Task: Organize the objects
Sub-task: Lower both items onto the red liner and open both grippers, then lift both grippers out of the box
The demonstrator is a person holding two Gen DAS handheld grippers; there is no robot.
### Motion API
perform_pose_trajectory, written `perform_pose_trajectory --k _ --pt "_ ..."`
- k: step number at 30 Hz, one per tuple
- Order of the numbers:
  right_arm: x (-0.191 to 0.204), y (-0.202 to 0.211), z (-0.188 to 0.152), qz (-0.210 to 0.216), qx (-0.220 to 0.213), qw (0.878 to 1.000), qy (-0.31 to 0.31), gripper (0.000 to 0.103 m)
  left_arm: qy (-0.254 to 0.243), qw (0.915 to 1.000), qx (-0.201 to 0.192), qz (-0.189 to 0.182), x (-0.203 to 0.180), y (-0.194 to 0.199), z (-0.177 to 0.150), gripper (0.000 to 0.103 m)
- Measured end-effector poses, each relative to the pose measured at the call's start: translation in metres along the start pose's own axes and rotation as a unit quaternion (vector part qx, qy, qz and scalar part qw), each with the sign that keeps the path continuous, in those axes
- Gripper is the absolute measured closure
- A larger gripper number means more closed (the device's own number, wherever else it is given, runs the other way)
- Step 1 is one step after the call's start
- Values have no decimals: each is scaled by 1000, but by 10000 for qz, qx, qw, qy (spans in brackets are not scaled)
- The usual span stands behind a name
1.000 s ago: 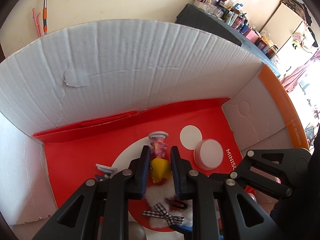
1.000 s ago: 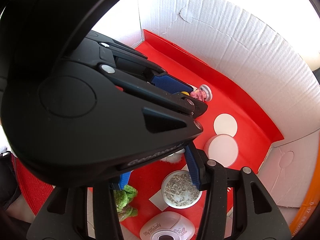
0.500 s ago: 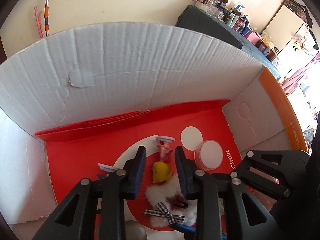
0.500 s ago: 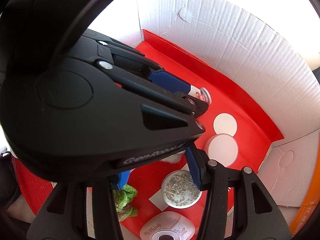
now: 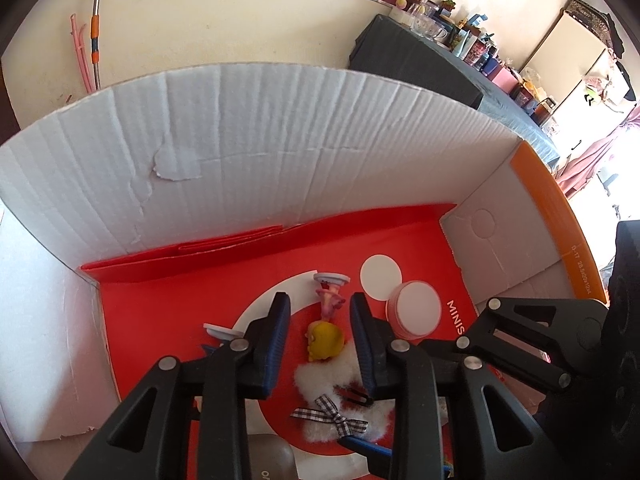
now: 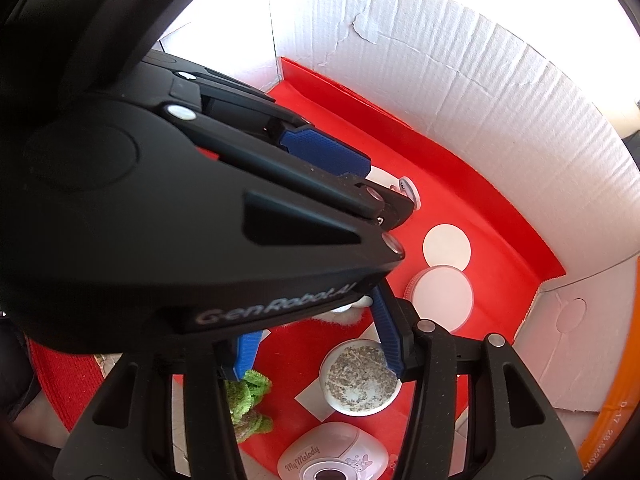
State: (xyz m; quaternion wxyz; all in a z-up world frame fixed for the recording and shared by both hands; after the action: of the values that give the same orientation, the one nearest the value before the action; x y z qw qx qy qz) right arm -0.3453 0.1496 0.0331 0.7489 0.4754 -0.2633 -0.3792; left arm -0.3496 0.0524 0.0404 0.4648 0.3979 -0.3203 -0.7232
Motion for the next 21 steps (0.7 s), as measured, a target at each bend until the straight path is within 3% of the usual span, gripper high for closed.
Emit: perform_pose_trajectory --k 4,17,21 --pt "2 1 1 -40 -50 10000 39 49 -5 10000 -1 20 1 1 0 71" --pt "1 14 0 -126 -189 9997 -48 48 -12 9999 -86 103 -1 9 0 71" --pt "1 24 -4 -193 -265 9994 -117 48 -42 9997 -169 148 -2 17 -3 64"
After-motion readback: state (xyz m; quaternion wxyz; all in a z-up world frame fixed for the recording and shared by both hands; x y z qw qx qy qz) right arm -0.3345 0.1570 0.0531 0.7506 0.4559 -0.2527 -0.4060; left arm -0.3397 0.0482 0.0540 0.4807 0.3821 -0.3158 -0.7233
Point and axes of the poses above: each gripper's, at about its wrist camera, not at the fingertips, and y roughly against the way its jaws point, x to its left, z to its top, the point moved 2 cm from there along -y, roughly the way its jaws point, and after that the axes turned 2 degrees about -x, right-handed, at the moved point
